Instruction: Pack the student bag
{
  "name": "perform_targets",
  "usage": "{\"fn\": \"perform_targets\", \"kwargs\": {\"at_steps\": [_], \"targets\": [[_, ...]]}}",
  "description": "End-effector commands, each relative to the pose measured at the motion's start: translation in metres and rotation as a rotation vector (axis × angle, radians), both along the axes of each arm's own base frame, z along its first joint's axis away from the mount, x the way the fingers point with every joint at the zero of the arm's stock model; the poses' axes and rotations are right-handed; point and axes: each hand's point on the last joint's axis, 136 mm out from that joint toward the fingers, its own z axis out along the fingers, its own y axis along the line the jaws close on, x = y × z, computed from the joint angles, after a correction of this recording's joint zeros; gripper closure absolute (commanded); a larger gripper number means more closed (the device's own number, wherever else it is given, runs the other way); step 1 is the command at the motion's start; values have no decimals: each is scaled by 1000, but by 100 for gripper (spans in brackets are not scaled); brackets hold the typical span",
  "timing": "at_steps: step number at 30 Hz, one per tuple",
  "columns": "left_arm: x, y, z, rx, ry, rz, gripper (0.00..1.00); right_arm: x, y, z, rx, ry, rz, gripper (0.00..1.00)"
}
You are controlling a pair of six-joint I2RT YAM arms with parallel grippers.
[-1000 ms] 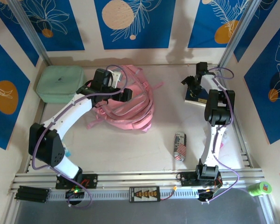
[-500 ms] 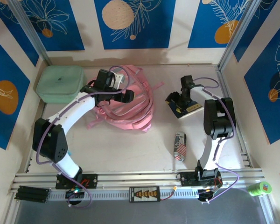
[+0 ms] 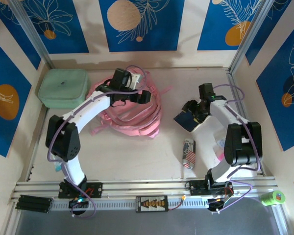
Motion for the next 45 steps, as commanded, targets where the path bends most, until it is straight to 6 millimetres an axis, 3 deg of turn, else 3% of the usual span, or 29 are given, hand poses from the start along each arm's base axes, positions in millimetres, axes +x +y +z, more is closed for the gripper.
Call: {"fn": "perform_targets", "kwargs": {"at_steps": [1,11,19,28,38,45], "targets": [[-9,-36,-1,-25,20,-62,0,-19,-29,-19,-26,84,-123,30],[-26,-102,-29,-18,68,-156,3,-33,-53,-47,-65,175,-155,38],[-32,-131,-49,4,93,-198,13,-23,-46,-60,-20,179,-86,52],[-36,-145,-71,49,120,-243,18,-12,-48,-70,-52,211,36,70],[-35,-154,-94,94,154,-277,22,-4,-44,-74,-113,221,245,75],[-32,-167,-117,131,167,-261,30,-1,-36,-66,-123,152,307,75]]}}
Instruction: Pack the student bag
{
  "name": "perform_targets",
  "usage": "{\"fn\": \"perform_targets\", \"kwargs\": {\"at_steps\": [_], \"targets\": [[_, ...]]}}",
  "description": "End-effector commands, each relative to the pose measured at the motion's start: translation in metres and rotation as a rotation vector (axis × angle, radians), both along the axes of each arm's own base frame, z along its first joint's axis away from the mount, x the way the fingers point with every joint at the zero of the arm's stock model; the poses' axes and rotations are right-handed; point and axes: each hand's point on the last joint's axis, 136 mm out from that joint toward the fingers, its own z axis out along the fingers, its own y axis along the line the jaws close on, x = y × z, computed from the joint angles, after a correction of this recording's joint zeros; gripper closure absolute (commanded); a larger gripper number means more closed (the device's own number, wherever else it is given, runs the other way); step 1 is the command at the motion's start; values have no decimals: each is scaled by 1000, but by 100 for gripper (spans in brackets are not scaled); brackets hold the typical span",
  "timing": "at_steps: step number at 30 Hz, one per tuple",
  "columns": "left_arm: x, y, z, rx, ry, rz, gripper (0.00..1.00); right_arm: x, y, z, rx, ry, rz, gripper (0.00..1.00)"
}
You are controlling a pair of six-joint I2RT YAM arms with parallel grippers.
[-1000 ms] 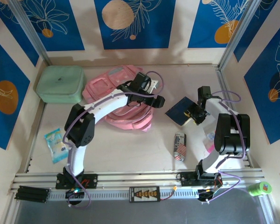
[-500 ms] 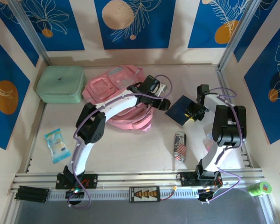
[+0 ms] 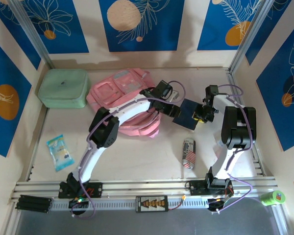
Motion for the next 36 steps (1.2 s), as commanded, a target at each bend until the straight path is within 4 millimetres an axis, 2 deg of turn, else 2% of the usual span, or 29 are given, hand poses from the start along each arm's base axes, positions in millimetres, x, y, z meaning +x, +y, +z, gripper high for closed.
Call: {"fn": "perform_targets", "kwargs": {"at_steps": [1,8,12,15,22,26,31,36], "targets": [[-9,-11,-15,41,9,-15,32,-8,9,0,15,-3,63,75],[-2,-15,-46,134,-36,26,36,-8,21,9,81,-48,79,75],[-2,-15,-65,164,-14,30,38,-10,19,10,123,-25,16,74],[-3,-15,-72,189,-8,24,40,-11,17,13,142,-19,-36,72],[-16,-5,-96,300,-19,-22,40,-18,18,4,166,52,-126,64],[-26,1,-109,364,-16,-50,40,-18,23,1,180,68,-133,63],[-36,8,-126,438,-11,-72,42,-14,29,13,196,47,-122,64],[-41,15,-135,481,-6,-83,45,-9,35,36,229,-5,-103,67]]}}
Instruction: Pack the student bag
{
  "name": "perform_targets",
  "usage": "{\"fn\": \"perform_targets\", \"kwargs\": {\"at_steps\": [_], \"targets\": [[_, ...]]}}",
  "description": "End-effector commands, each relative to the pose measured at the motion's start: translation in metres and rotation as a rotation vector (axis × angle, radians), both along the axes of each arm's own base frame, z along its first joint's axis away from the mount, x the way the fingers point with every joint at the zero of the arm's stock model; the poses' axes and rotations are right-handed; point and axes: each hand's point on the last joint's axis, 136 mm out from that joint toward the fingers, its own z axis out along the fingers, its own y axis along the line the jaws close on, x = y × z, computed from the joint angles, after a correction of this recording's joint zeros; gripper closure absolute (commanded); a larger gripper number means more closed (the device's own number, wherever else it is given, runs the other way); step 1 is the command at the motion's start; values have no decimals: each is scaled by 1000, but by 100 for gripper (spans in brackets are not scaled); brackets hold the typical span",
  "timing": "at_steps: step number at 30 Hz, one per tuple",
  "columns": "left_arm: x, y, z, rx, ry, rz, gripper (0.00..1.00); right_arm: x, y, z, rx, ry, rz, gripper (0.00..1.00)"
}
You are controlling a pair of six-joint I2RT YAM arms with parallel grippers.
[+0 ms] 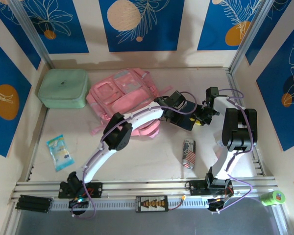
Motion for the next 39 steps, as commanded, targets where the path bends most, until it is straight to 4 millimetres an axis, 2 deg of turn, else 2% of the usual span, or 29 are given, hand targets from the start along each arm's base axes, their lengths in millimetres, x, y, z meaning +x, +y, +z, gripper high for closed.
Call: {"fn": "perform_targets", "kwargs": {"at_steps": [1,8,14,22,27,29,32,35,39], "targets": [[-39,37,-75,247,126,-50,45,4,12,34,60,-59,13,68],[-40,36,-75,246,132,-63,47,5,20,52,104,-105,57,71],[-41,33,-75,231,143,-64,47,6,25,47,137,-101,58,73],[-43,31,-74,218,154,-69,48,5,22,38,117,-83,49,84],[-43,30,-74,210,161,-71,48,6,16,35,85,-84,50,100],[-43,30,-71,202,164,-70,48,5,15,34,77,-84,50,100],[-36,26,-53,155,160,-72,43,7,12,37,61,-107,42,100],[-21,25,-27,73,160,-44,38,10,7,46,56,-156,24,100],[-3,21,32,-91,159,-21,32,15,1,65,76,-242,2,100]]}}
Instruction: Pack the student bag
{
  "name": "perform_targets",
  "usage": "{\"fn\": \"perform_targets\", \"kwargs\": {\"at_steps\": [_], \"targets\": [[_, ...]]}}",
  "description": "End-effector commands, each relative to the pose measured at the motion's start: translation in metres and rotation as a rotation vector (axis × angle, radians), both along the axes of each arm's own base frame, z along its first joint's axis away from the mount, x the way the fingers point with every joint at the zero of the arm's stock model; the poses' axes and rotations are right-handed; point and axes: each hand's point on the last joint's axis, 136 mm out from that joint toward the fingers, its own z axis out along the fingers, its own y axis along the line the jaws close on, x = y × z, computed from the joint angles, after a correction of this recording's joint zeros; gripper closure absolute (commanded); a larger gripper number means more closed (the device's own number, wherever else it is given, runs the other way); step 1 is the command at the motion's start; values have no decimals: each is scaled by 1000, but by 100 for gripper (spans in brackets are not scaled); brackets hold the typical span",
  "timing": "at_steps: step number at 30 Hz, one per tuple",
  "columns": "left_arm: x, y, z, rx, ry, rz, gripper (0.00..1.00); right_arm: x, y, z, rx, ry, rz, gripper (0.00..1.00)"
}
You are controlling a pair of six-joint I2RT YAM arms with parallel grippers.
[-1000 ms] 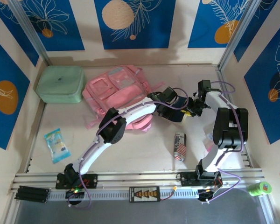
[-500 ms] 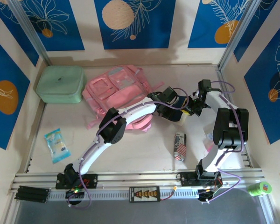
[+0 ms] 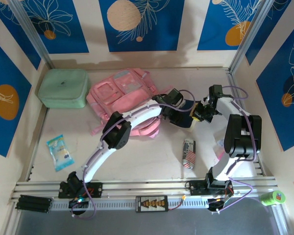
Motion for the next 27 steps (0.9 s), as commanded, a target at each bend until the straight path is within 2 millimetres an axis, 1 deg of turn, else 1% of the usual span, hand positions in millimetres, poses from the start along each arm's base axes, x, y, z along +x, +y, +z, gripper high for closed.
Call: {"fn": "perform_targets", "kwargs": {"at_steps": [1,6,7,9,11,14,16,20,24,27], "targets": [[-10,10,44,-84,87,-8,30,14,-4,33,28,-145,-13,100],[1,9,123,-301,82,-17,18,20,-7,67,58,-273,-18,100],[4,12,134,-334,87,-12,17,22,-7,73,72,-295,-18,100],[14,23,151,-395,108,22,15,26,-4,88,114,-347,-13,100],[22,37,161,-442,144,64,14,29,1,100,154,-387,8,100],[31,61,169,-491,193,125,13,32,16,121,241,-446,66,100],[35,79,176,-511,198,166,12,33,27,135,302,-482,106,100],[39,114,191,-580,194,237,7,32,56,162,426,-547,215,100],[38,144,198,-676,208,305,6,30,88,174,498,-566,329,100],[36,158,198,-719,220,343,6,26,113,180,555,-573,412,100]]}}
